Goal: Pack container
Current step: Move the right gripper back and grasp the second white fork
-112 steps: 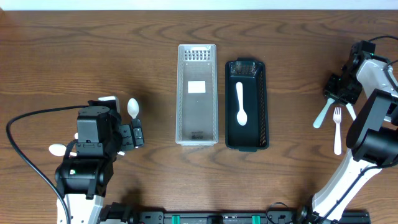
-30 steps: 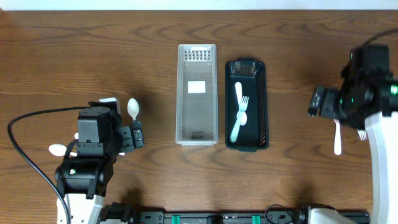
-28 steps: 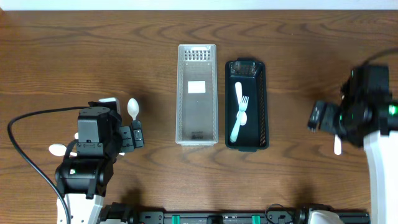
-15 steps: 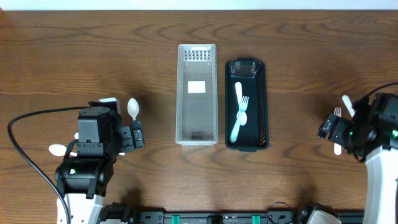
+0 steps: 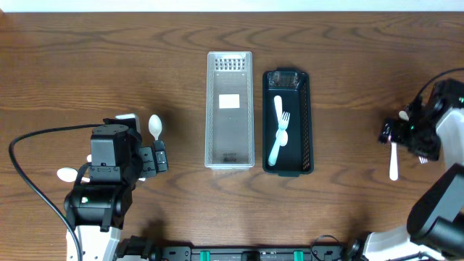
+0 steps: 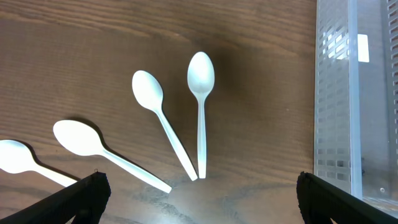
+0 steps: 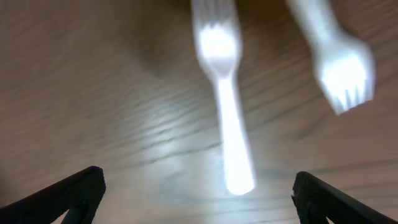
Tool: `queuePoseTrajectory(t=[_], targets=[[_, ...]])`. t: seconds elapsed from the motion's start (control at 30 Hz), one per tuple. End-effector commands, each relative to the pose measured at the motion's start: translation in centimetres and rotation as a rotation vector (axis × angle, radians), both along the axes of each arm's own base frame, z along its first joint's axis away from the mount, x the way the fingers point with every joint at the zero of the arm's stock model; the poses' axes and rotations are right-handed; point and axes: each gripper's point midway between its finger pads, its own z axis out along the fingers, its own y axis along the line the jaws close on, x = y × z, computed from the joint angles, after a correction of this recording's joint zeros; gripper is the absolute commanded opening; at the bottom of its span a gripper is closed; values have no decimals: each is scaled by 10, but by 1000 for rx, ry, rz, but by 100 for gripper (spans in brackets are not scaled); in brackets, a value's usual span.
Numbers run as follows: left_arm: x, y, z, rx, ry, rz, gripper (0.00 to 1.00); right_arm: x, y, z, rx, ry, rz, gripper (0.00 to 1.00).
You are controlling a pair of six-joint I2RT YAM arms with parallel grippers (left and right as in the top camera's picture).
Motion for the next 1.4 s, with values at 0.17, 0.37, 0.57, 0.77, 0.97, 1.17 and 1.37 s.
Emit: queuePoseTrajectory(t=[0.17,0.37,0.57,0.77,0.97,1.17,1.37], targets=[[2,1,5,-6,-13,12,98,20,-34,7,-110,16,3,99],[2,1,5,-6,-13,12,98,11,-29,-26,-57,121,10,98],[2,1,5,-6,-13,12,98,9,-28,-41,-40,155,11,97],[2,1,5,-6,-13,12,98,10,-27,-44,-35,150,11,95],[2,1,5,-6,-13,12,98,5,-23,-58,-8,185,10,95],[2,1,5,-6,-13,12,98,6,-21,-64,6,188,11,95],[2,1,5,-6,-13,12,98,6,-19,-67,12,181,11,95]])
